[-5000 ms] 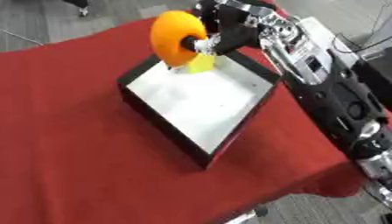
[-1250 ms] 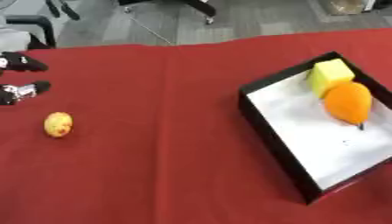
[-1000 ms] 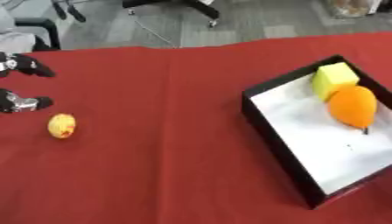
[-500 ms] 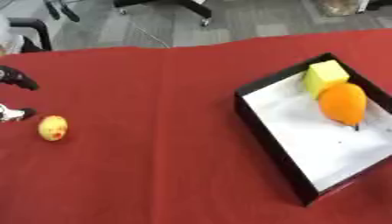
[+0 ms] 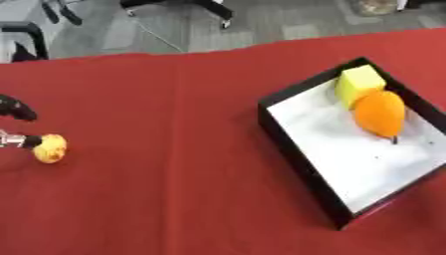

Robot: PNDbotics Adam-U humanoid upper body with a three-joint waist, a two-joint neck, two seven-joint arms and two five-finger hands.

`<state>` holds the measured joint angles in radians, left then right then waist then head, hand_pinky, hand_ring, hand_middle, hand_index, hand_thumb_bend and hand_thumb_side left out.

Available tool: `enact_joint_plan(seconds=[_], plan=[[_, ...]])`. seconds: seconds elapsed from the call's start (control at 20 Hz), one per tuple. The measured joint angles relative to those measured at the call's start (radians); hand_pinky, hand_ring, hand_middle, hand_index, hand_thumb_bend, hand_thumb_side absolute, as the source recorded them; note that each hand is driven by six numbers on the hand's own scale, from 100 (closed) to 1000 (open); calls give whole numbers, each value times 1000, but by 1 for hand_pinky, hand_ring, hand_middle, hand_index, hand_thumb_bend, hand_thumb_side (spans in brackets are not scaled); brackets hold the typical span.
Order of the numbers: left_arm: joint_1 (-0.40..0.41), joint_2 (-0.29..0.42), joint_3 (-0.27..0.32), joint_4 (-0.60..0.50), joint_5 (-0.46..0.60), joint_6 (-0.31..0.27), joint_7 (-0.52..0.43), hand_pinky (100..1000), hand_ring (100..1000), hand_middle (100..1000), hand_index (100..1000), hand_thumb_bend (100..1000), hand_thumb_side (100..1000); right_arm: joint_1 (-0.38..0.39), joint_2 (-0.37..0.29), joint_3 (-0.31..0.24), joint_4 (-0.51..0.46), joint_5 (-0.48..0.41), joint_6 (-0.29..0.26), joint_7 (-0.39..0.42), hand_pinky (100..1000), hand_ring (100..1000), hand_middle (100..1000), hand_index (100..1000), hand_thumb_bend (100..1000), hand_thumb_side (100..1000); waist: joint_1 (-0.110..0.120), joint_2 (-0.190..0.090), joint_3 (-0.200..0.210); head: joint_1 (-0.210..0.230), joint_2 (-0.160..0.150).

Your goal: Pick up the objects with one hand, pass them to the other hand, and then place them into the box on the other side of the table.

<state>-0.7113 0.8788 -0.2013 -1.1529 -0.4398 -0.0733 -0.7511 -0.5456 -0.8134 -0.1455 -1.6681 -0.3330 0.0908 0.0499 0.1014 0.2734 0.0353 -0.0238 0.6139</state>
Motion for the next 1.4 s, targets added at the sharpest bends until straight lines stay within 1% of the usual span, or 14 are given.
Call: enact_joint_plan(seconds=[0.2,0.3,0.35,0.45,0.5,0.6,0.7,0.85,1.1,1.2,1.3,1.4], plan=[[-12,-15,-9,11,-76,30,32,959,897,795,857,634,542,0,9,3,0,2,6,4,837,893,875,833,607,240,2,0,0,-49,3],[-16,-21,-15,13,-111,48,53,953,897,795,856,661,538,0,14,7,0,3,10,8,837,893,875,833,607,240,2,0,1,-69,7],[-18,-24,-18,14,-125,55,63,950,895,793,853,658,541,0,17,8,0,4,11,9,837,893,875,833,608,240,2,0,1,-76,8],[-20,-30,-22,17,-150,65,77,945,894,793,851,668,533,0,19,12,1,6,14,12,838,893,875,833,608,239,3,0,1,-83,8],[-20,-33,-24,17,-160,68,83,938,890,788,846,665,500,0,20,12,1,7,15,13,837,893,878,833,608,239,4,0,1,-84,8],[-20,-37,-25,17,-176,74,94,934,886,783,843,644,485,0,24,12,4,10,16,14,838,894,878,832,608,238,5,0,1,-83,8],[-20,-38,-25,22,-185,82,106,932,884,780,839,634,488,0,25,12,4,10,16,14,839,895,879,833,607,237,5,0,1,-76,7],[-20,-47,-26,25,-192,92,124,927,883,780,838,653,450,1,25,12,4,10,16,14,841,896,880,833,607,238,5,0,0,-65,7],[-27,-54,-30,29,-219,107,153,926,885,783,848,669,433,6,26,12,4,10,15,16,842,897,881,834,606,238,5,2,-4,-40,-1],[-28,-54,-30,35,-228,109,159,926,884,783,853,660,434,6,26,12,4,10,14,19,843,897,881,834,606,237,5,4,-4,-12,-6],[-28,-57,-30,40,-231,109,162,927,884,782,853,645,431,6,27,12,4,10,15,21,843,898,882,834,606,237,5,7,-4,30,-17],[-29,-63,-30,42,-231,108,164,928,883,781,853,631,429,6,27,12,4,10,14,22,844,898,882,835,606,238,5,7,-4,62,-23]])
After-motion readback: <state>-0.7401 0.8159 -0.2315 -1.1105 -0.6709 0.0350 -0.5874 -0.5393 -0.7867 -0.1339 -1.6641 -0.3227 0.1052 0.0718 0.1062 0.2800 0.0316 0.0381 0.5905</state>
